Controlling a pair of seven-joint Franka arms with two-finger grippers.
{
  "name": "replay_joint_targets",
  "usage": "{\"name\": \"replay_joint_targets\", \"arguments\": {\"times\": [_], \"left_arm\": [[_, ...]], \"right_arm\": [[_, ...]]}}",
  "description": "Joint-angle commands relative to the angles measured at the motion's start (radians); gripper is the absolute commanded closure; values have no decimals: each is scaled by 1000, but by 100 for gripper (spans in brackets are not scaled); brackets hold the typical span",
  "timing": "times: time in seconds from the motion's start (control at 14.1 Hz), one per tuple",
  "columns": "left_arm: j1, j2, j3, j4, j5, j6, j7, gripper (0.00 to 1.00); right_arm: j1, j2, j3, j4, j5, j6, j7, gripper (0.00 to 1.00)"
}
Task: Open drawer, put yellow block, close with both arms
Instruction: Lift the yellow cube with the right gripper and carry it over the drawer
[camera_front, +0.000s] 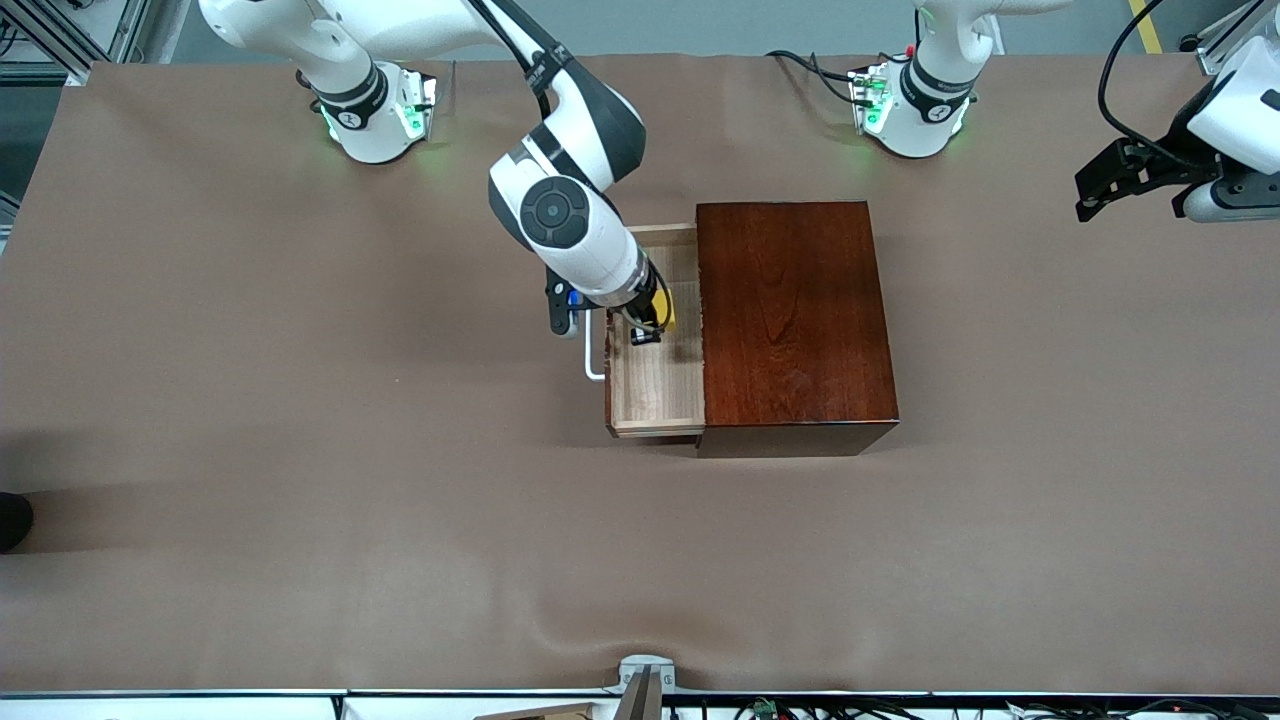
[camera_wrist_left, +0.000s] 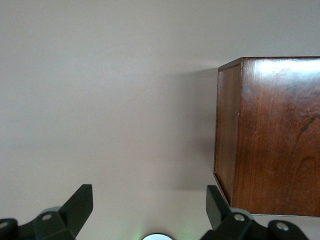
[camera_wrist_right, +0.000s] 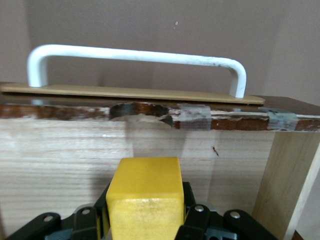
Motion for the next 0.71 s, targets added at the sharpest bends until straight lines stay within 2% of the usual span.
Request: {"name": "replay_joint_targets", "arguments": {"times": [0.0, 0.14, 0.28, 0.35, 0.43, 0.5, 0.57, 0.64], "left_arm": [[15, -1, -7, 15, -26, -16, 20, 0], [14, -1, -7, 15, -26, -16, 20, 0], [12, -1, -7, 15, -26, -14, 21, 0], [12, -1, -7, 15, -34, -14, 20, 0], [12, -1, -7, 15, -39, -14, 20, 0], [14, -1, -7, 15, -40, -14, 20, 0], [14, -1, -7, 15, -40, -14, 20, 0], [14, -1, -7, 16, -40, -14, 20, 0]], "right_arm": [[20, 4, -14, -16, 4, 15, 16, 100], [20, 5, -14, -28, 4, 22, 16, 100], [20, 5, -14, -34, 4, 24, 16, 74], [18, 7, -14, -36, 4, 21, 18, 56], [20, 10, -14, -34, 4, 19, 18, 42], [18, 11, -14, -34, 4, 15, 21, 13], [14, 11, -14, -33, 5, 10, 24, 0], [17, 11, -15, -33, 4, 6, 21, 0]]}}
